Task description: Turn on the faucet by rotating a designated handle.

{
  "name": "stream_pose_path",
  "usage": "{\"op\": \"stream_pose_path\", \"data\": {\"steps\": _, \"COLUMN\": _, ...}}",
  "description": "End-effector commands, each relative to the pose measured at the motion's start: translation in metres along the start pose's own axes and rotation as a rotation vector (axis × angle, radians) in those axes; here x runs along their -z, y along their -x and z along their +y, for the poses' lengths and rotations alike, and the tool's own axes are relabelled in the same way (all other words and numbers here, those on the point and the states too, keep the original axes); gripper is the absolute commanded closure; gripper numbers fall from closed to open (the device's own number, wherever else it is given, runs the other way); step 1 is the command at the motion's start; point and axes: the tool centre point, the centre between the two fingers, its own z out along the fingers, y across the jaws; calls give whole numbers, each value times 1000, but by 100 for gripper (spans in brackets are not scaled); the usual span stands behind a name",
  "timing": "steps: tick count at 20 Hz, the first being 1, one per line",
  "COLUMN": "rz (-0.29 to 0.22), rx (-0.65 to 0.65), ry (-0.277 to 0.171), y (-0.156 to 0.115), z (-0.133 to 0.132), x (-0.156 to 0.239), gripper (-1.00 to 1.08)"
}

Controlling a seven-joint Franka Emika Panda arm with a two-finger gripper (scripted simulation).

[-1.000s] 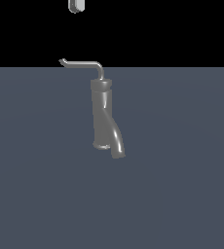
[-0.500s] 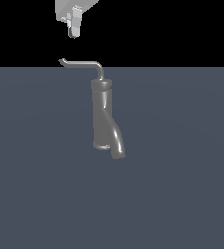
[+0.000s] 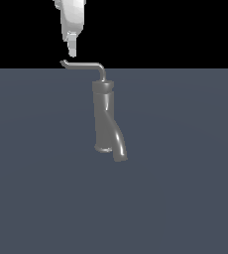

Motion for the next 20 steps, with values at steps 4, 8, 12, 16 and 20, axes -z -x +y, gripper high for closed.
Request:
{"op": "stream_pose_path", "data": {"steps": 4, "rz": 26, "rx": -84, "ry": -5, "y": 3, "z": -17, "x": -15, "gripper": 108}}
{"op": "stream_pose_path", "data": {"steps": 8, "rz": 39, "rx": -121, "ry": -9, "y": 5, "z": -24, "x": -21, "gripper": 108}}
{"op": "stream_pose_path", "data": {"steps": 12, "rz": 45, "rx": -139, "ry": -10, "y": 6, "z": -27, "x": -25, "gripper": 108}}
{"op": "stream_pose_path", "data": {"steps": 16, "rz": 46, "rx": -141, "ry": -11, "y": 6, "z": -28, "x": -25, "gripper": 108}}
{"op": "stream_pose_path", "data": {"steps": 20, "rz": 46, "rx": -140, "ry": -10, "y": 7, "z": -22, "x": -25, "gripper": 108}}
